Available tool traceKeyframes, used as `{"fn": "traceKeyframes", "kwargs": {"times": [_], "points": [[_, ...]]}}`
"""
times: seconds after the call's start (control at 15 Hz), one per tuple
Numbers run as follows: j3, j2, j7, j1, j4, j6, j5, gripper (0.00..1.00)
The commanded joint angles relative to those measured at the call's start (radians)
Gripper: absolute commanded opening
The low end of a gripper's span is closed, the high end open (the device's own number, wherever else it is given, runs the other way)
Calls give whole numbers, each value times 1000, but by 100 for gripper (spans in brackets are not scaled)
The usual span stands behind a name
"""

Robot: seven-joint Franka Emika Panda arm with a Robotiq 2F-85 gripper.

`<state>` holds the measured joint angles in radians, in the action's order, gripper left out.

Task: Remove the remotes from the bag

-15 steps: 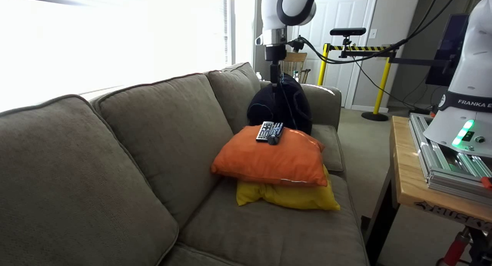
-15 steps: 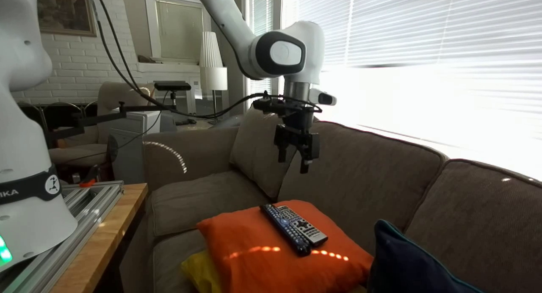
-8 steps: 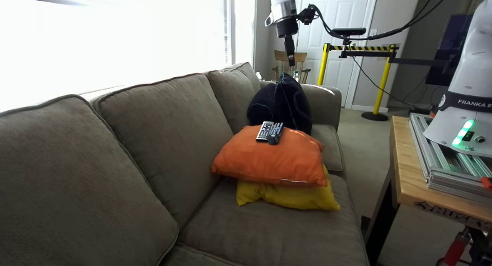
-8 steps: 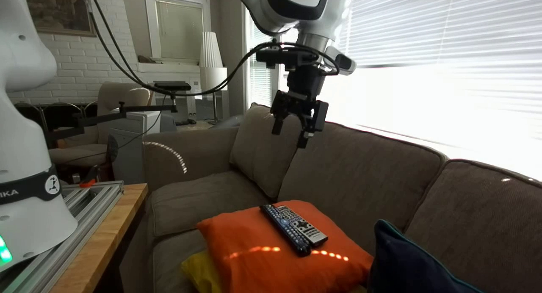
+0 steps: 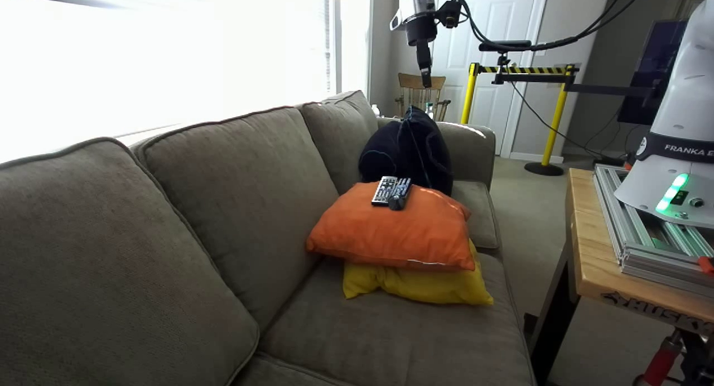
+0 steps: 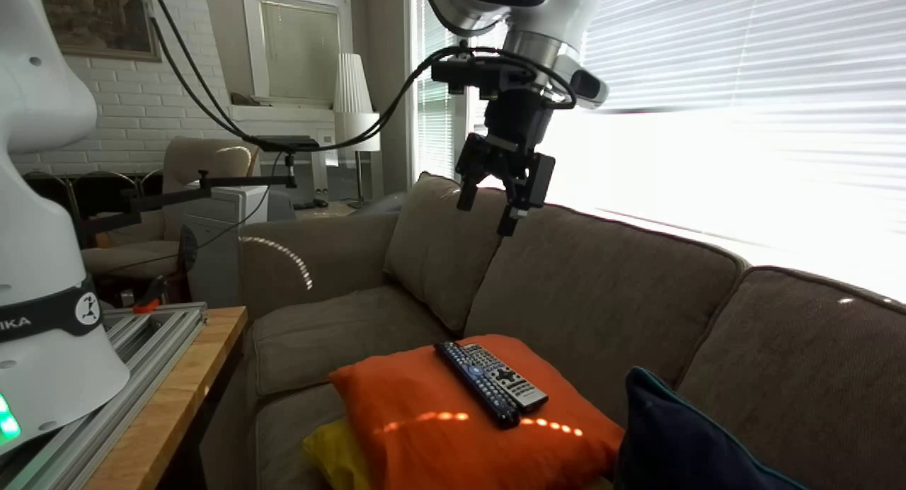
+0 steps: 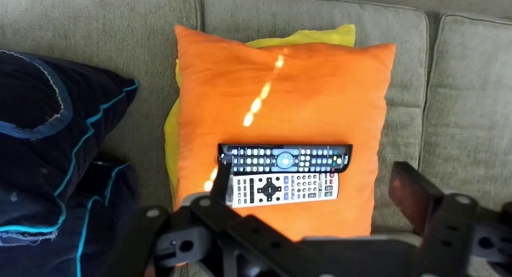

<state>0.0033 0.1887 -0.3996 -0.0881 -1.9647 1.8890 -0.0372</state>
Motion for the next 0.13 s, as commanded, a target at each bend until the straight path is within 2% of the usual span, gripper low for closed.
{"fn": "traceKeyframes", "kwargs": {"times": [0.0, 0.07], "points": [[-6, 0, 0, 5, 2, -2, -1, 100], [-6, 0, 0, 5, 2, -2, -2, 100]]}}
